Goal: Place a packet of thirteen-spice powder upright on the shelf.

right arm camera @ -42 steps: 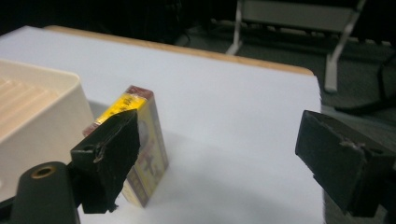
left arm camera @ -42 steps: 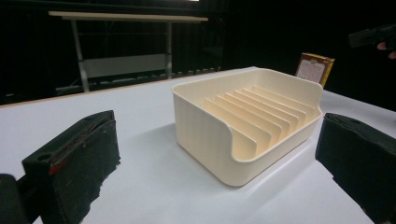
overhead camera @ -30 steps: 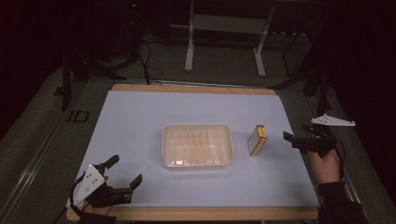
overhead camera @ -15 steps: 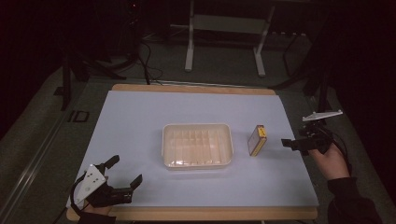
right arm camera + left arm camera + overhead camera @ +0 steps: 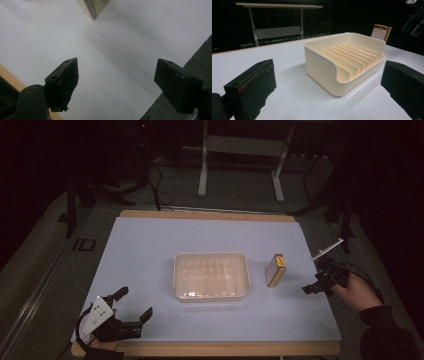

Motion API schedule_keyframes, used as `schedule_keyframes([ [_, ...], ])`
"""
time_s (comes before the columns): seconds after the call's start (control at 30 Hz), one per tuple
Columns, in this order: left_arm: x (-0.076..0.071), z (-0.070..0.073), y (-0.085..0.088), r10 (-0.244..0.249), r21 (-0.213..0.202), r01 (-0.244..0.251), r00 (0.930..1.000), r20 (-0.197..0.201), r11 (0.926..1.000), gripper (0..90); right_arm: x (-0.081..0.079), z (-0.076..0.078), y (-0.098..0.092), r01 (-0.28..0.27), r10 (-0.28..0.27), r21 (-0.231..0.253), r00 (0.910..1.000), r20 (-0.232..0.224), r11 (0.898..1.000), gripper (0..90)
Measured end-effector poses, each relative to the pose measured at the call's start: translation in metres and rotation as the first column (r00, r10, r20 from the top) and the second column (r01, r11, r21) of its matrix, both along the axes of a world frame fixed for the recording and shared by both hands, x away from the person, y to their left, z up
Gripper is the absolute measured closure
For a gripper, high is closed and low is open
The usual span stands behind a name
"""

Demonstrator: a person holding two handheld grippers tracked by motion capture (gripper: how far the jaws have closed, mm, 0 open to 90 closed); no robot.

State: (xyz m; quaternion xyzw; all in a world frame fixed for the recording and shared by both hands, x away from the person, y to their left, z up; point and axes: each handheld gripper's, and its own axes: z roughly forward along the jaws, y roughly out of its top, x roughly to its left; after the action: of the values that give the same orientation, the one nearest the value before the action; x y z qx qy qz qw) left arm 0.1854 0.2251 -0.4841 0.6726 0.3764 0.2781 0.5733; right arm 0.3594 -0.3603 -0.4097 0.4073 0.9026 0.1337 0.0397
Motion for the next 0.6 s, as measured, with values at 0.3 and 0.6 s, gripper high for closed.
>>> schedule_keyframes([
  [0.3, 0.000, 0.000, 0.000, -0.004, -0.002, 0.004, 1.0000, -0.002, 1.0000, 0.0, -0.002, -0.006, 0.003, -0.155, 0.144, -0.069, 0.9794, -0.142, 0.986, 13.0],
  [0.6, 0.000, -0.001, 0.001, -0.009, -0.003, 0.009, 0.9999, -0.008, 1.0000, 0.0, -0.011, -0.012, 0.009, -0.349, 0.325, -0.106, 0.9260, -0.193, 0.931, 14.3],
])
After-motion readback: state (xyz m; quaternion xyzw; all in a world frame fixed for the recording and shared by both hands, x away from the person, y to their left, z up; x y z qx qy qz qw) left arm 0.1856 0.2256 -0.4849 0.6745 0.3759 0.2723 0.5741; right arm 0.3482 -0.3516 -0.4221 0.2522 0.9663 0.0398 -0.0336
